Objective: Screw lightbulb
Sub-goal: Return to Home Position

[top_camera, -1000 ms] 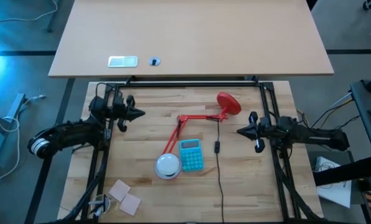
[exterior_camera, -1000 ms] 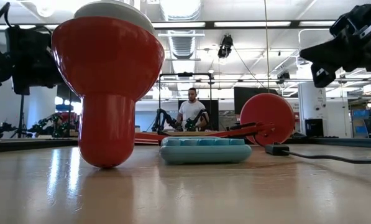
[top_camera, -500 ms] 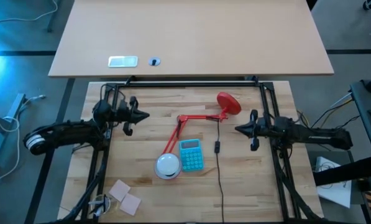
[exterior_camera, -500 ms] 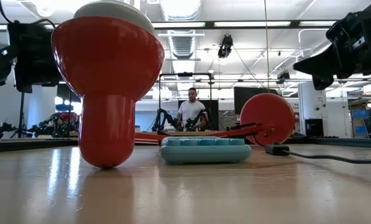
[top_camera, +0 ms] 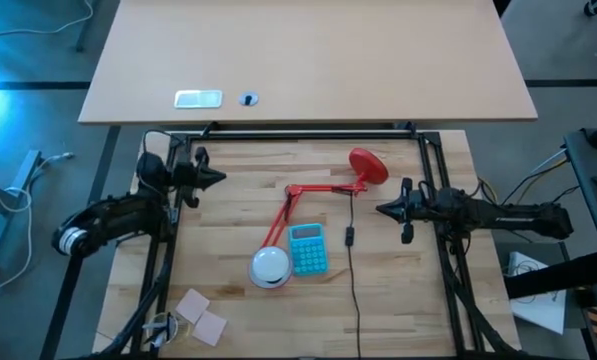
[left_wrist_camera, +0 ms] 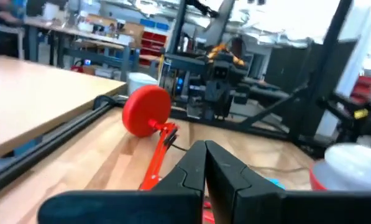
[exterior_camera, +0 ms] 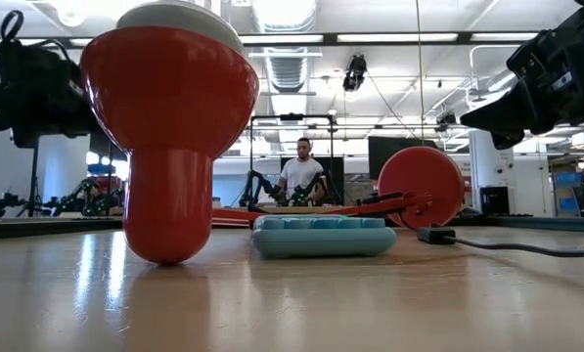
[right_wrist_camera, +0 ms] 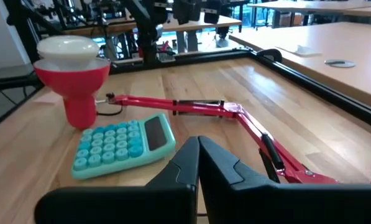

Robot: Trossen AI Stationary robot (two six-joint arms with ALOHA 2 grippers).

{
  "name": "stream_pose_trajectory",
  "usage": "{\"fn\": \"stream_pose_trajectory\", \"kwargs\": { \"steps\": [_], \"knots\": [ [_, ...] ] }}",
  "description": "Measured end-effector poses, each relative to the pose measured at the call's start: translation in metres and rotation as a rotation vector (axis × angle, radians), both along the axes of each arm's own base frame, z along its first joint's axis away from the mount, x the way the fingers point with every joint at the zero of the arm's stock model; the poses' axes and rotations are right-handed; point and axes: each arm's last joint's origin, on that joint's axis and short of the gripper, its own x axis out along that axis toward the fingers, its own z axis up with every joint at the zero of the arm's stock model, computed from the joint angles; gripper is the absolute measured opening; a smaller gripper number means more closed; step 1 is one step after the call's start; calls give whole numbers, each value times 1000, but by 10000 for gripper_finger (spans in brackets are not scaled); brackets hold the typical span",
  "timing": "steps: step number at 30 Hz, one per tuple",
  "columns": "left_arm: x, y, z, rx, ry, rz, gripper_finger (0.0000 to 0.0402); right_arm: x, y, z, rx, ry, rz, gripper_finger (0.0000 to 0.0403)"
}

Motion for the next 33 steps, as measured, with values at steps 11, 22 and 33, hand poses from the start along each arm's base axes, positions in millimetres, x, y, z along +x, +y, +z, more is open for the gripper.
{"fn": "stream_pose_trajectory", "kwargs": {
  "steps": [11, 22, 33],
  "knots": [
    [36, -17, -7, 11, -3, -7, 0, 1, 0, -1, 1, 12, 0, 2],
    [72, -66, -3, 28, -68, -87, 0, 1, 0, -1, 1, 11, 0, 2],
    [67, -64, -2, 58, -60, -202, 0, 1, 0, -1, 1, 12, 0, 2]
  ]
}}
